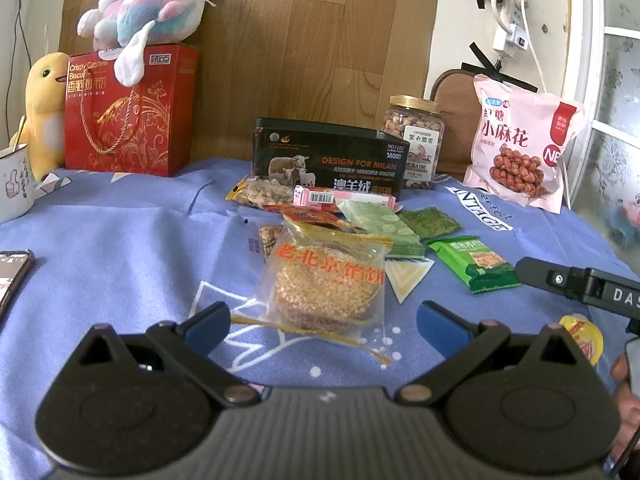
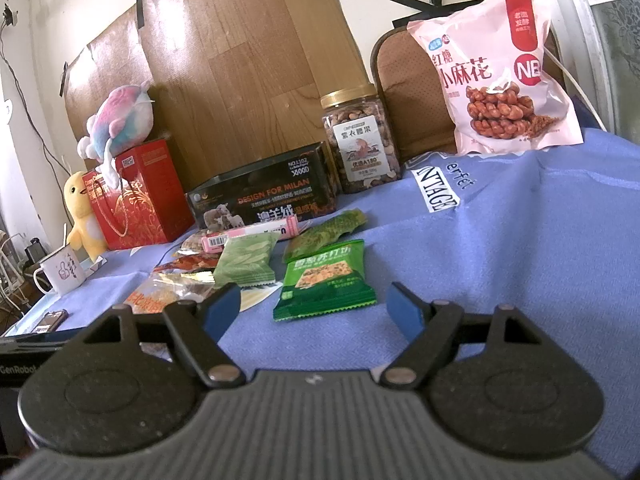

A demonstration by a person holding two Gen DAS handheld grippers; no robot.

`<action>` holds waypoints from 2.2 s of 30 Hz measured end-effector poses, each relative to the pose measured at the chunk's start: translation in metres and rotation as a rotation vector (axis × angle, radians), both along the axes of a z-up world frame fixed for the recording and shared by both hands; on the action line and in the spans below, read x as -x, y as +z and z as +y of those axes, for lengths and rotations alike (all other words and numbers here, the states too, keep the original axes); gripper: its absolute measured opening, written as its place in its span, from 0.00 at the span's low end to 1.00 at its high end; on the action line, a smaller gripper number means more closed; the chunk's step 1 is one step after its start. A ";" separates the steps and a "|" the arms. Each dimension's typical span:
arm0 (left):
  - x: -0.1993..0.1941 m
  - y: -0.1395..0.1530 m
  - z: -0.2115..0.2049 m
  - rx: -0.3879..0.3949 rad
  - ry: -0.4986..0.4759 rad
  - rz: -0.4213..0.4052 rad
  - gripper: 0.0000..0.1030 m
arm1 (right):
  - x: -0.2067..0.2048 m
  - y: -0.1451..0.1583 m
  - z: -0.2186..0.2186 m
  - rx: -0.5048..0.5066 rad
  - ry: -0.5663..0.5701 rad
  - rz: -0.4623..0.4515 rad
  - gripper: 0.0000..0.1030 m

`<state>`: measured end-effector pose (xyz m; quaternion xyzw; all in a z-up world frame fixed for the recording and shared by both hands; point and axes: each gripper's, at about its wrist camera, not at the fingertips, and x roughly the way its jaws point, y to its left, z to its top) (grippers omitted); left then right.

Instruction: Organize snacks

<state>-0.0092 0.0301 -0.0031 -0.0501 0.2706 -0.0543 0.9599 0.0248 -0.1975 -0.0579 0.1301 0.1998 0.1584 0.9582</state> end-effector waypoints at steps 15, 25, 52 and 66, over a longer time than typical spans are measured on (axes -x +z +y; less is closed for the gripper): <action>-0.015 0.020 0.017 0.096 -0.076 0.012 1.00 | -0.013 0.010 0.001 0.055 0.108 0.053 0.76; -0.046 0.020 0.054 0.193 -0.058 0.092 0.88 | -0.026 0.017 0.066 0.175 0.449 0.079 0.76; -0.042 0.051 0.007 0.218 -0.227 0.043 0.54 | -0.014 0.033 0.083 0.228 0.482 -0.069 0.52; -0.209 0.083 0.036 0.193 -0.213 -0.005 0.54 | -0.139 0.079 0.093 0.161 0.395 -0.080 0.52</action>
